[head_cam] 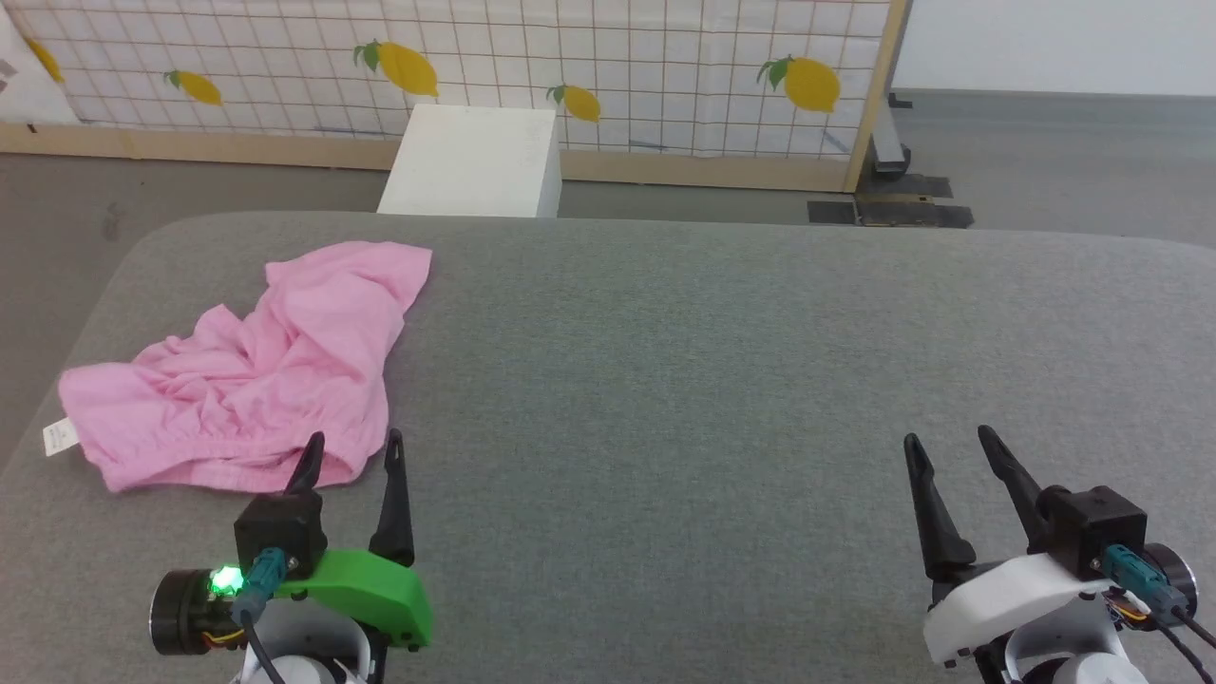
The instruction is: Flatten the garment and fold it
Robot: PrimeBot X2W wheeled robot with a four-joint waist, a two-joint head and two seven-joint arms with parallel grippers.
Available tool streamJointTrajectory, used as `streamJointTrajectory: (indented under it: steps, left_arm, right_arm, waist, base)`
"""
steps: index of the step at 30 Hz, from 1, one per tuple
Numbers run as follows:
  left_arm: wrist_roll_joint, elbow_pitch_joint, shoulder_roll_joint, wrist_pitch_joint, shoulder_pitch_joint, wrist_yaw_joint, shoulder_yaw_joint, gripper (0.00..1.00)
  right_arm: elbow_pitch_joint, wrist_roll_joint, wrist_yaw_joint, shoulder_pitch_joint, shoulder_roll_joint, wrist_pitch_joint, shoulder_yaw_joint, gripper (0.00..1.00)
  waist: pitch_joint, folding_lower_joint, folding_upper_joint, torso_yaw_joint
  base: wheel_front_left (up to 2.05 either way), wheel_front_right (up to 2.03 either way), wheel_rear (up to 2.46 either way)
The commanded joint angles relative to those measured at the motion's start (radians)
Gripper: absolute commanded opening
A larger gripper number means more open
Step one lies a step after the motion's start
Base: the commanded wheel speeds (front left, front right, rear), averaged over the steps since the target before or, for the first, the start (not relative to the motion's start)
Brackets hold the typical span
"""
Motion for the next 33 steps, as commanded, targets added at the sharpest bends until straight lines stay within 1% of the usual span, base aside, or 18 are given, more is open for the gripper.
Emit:
streamJointTrajectory:
  steps: [1, 33]
  left_arm:
    - [-0.011, 0.004, -0.002, -0.011, 0.013, 0.010, 0.004, 1.00]
    - [-0.043, 0.029, -0.003, -0.077, 0.030, 0.029, 0.010, 1.00]
  right_arm:
    - [0.005, 0.013, 0.000, 0.010, 0.000, -0.013, 0.000, 1.00]
    - [0.023, 0.086, -0.001, 0.024, 0.000, -0.080, 0.006, 1.00]
  waist:
    - [-0.002, 0.0000, 0.0000, 0.012]
    - [-0.008, 0.0000, 0.0000, 0.200]
  base:
    - [0.00, 0.00, 0.00]
    - [0.00, 0.00, 0.00]
